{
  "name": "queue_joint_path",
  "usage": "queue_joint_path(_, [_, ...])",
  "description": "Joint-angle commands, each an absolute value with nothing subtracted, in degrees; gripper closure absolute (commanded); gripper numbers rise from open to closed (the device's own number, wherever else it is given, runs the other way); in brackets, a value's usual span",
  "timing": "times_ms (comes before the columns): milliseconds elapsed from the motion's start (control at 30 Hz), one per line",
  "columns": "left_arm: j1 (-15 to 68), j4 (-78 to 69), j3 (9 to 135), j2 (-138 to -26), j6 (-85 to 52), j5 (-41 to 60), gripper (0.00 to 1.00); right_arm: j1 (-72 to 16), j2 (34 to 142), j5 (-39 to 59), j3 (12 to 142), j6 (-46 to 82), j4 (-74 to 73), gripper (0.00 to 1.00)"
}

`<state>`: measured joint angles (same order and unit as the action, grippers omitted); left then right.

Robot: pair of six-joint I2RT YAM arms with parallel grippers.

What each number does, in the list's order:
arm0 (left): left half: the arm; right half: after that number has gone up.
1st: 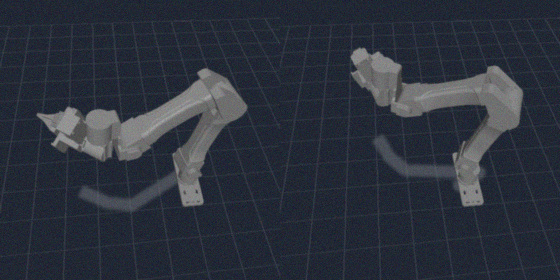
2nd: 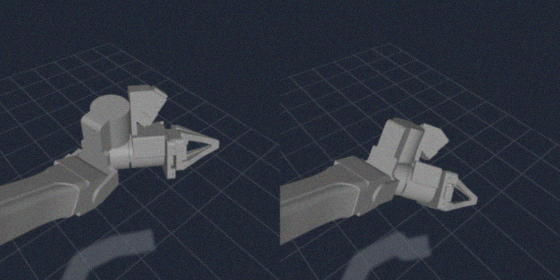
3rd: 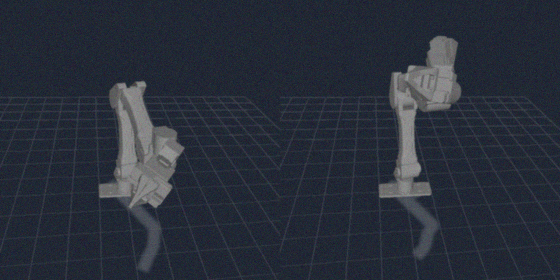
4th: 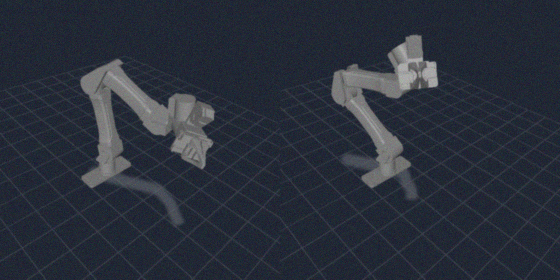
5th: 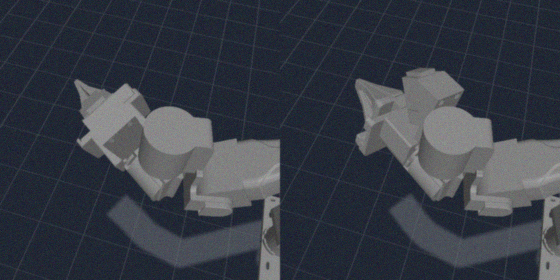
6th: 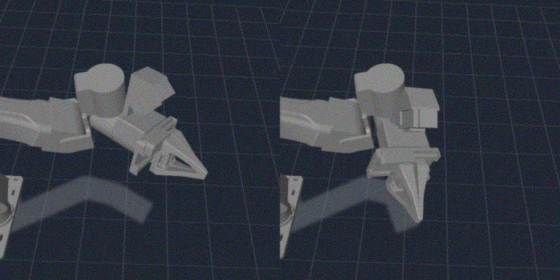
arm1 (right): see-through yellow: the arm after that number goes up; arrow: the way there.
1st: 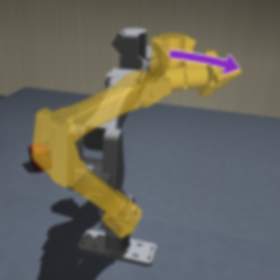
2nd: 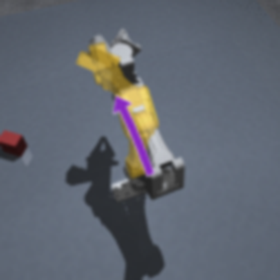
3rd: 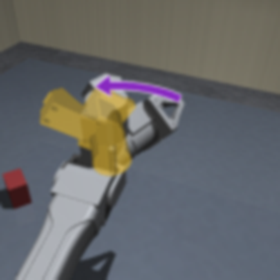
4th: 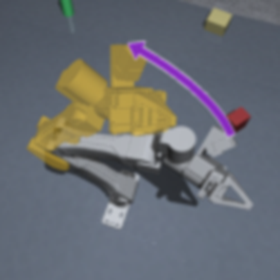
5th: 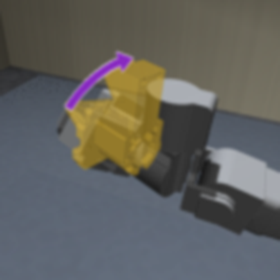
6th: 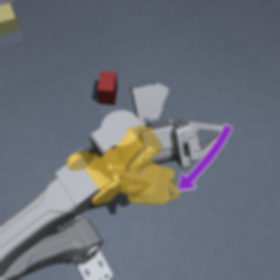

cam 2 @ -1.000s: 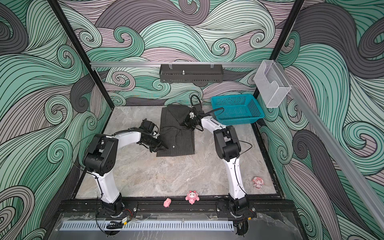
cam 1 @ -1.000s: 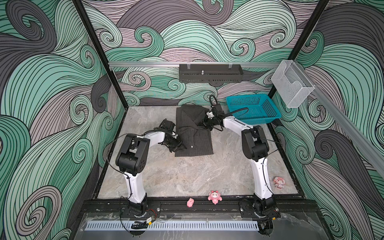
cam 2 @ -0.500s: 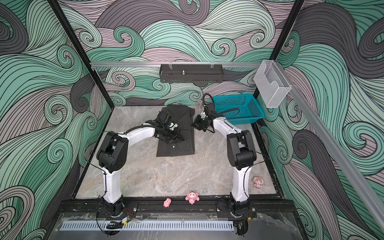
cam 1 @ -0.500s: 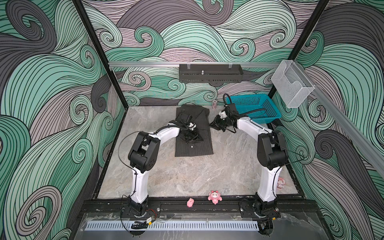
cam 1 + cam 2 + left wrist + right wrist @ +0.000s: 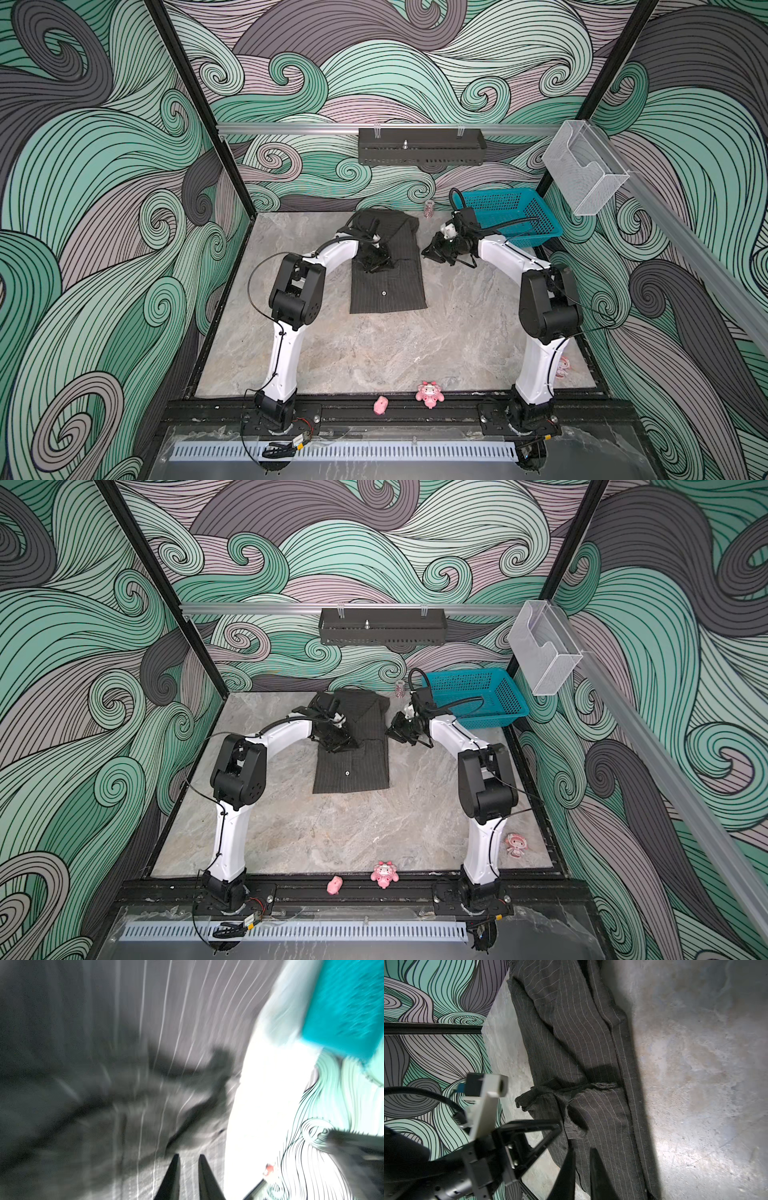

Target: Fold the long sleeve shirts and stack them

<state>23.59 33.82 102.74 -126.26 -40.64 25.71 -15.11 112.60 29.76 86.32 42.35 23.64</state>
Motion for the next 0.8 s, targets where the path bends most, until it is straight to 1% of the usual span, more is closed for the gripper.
queue_joint_path(0, [22.5,35.7,106.3,-131.6,-38.7,23.7,0.81,-14.8,110.9,29.2,85.3,41.6,24.1,0.84])
queue_joint_path(67, [22.3,38.8,110.2,-135.9,-38.9,24.8,0.82,-14.7,111.1,29.4,85.1,41.7,24.0,0.83])
queue_joint_path(133, [22.2,39.3,111.0,-137.1,-39.5,25.8,0.83,-14.7,111.3,29.7,85.1,41.4,24.2,0.83])
queue_joint_path(200, [22.0,36.2,107.7,-134.0,-39.6,25.4,0.82,-14.7,111.1,29.8,85.0,40.8,24.5,0.83])
queue_joint_path(267, [21.7,35.2,106.1,-130.7,-39.6,25.0,0.79,-14.8,111.8,30.3,85.2,40.7,24.7,0.81])
queue_joint_path(467, [20.9,34.5,103.1,-120.6,-39.6,24.5,0.66,-18.3,116.8,32.0,87.1,40.4,25.4,0.7])
queue_joint_path(567, [20.5,33.9,100.3,-115.6,-39.9,24.0,0.61,-20.8,118.9,32.5,88.6,40.6,25.6,0.62])
queue_joint_path(633, [19.9,33.0,96.7,-111.9,-40.3,23.3,0.58,-22.4,120.1,32.4,89.5,40.8,25.5,0.59])
queue_joint_path(767, [18.4,31.3,88.6,-107.1,-40.9,23.4,0.58,-24.7,122.3,32.6,91.1,41.9,24.8,0.56])
